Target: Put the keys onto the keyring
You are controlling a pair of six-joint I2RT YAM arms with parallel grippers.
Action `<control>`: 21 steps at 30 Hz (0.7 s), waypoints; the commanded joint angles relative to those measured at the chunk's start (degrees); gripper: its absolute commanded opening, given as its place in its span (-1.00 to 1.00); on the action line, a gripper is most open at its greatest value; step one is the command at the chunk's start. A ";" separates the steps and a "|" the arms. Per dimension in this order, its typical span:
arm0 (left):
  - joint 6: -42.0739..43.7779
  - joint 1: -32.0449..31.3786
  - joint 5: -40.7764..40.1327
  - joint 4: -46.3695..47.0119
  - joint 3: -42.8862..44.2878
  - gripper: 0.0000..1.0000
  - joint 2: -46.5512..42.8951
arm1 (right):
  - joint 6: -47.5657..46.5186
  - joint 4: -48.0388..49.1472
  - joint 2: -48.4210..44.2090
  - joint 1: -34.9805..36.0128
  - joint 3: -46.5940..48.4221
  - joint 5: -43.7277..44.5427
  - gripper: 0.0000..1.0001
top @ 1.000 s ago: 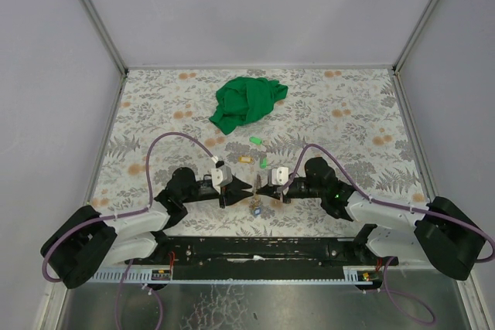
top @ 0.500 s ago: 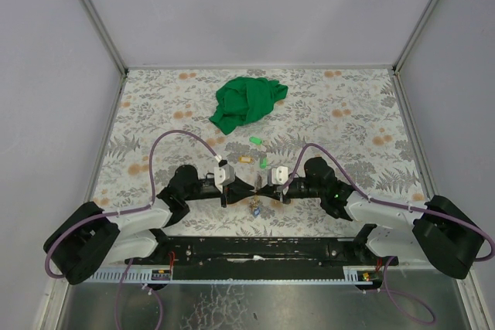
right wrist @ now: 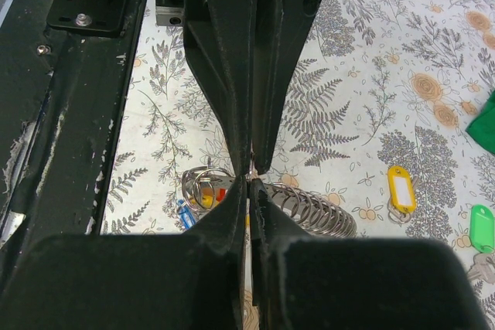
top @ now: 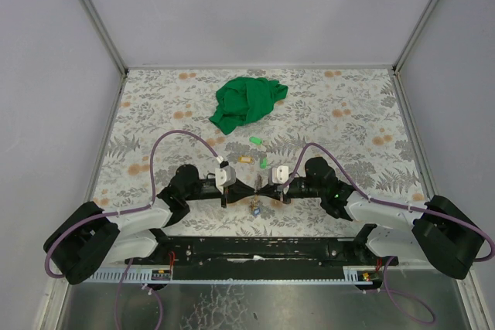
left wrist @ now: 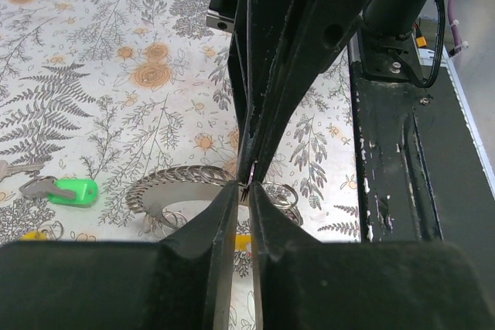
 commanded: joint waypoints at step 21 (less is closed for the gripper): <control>0.86 0.38 0.64 -0.38 2.59 -0.83 1.75 | 1.23 4.64 1.87 -0.63 1.22 -5.79 -1.00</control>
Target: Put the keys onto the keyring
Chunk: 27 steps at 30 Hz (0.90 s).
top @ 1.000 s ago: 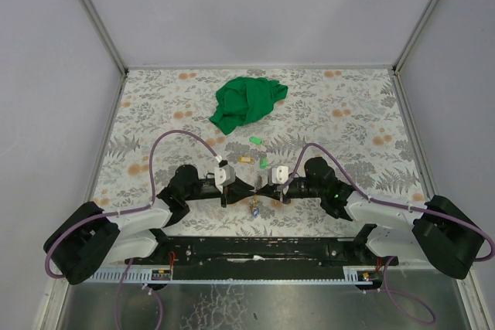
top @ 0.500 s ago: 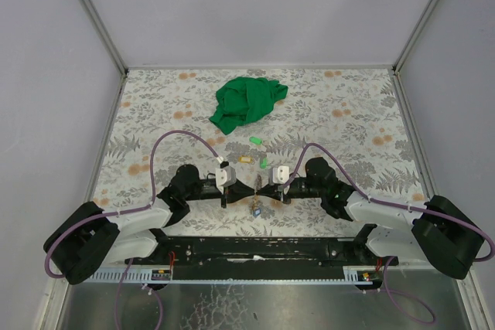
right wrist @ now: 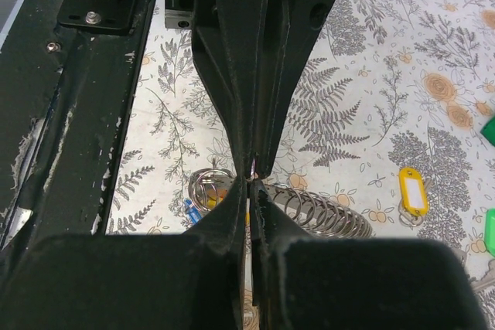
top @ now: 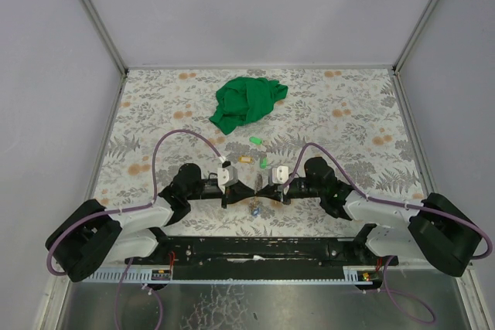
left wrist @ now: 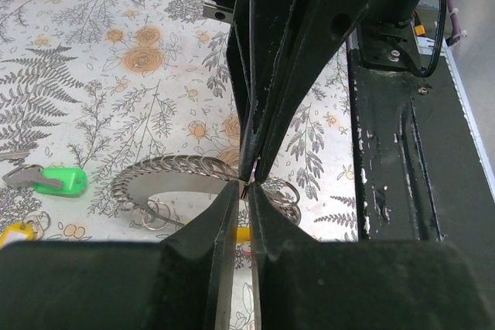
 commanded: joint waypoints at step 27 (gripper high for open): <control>-1.94 0.33 -18.95 -2.94 0.22 -1.00 -5.31 | 10.06 -13.16 -3.33 -5.16 11.41 17.30 -0.03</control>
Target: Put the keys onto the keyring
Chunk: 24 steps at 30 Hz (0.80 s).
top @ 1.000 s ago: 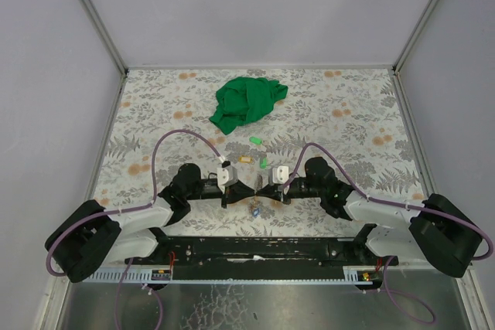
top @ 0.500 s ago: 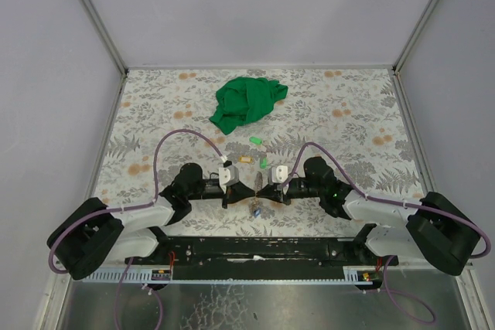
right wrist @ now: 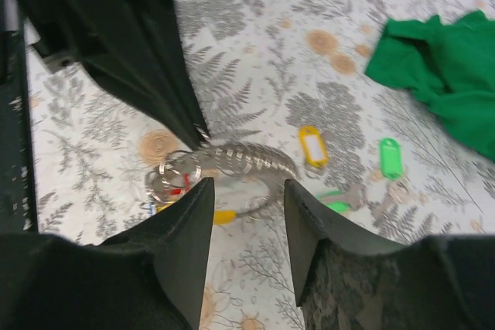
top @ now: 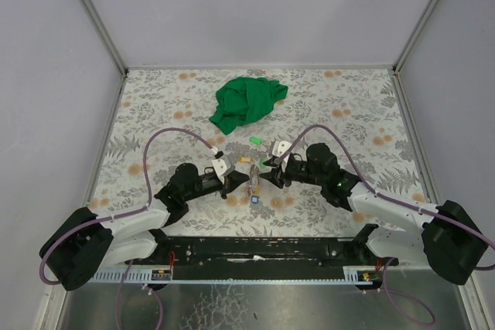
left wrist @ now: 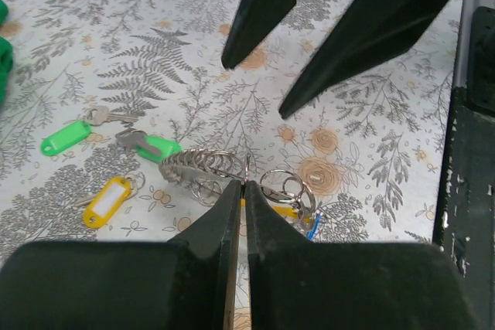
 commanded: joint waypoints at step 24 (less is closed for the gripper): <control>-1.02 0.35 -1.14 1.40 0.38 -1.00 0.71 | 10.18 -2.34 34.08 -7.73 22.41 22.15 -0.03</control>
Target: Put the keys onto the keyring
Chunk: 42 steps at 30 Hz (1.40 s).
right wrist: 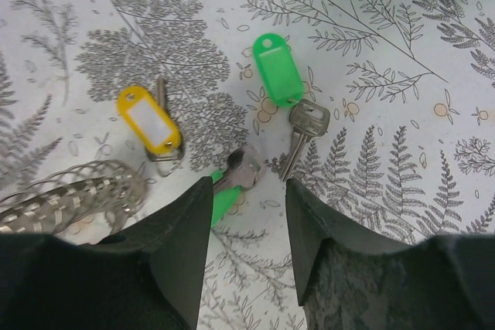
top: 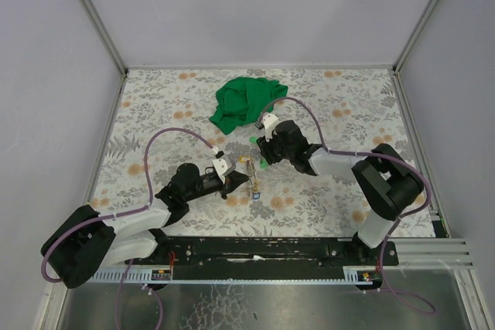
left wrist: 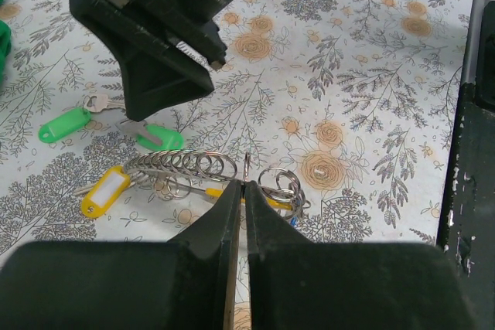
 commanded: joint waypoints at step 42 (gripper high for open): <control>-0.35 0.28 2.45 0.48 1.44 -1.00 -0.09 | 1.34 -26.63 -4.37 -8.16 8.28 -6.88 -1.00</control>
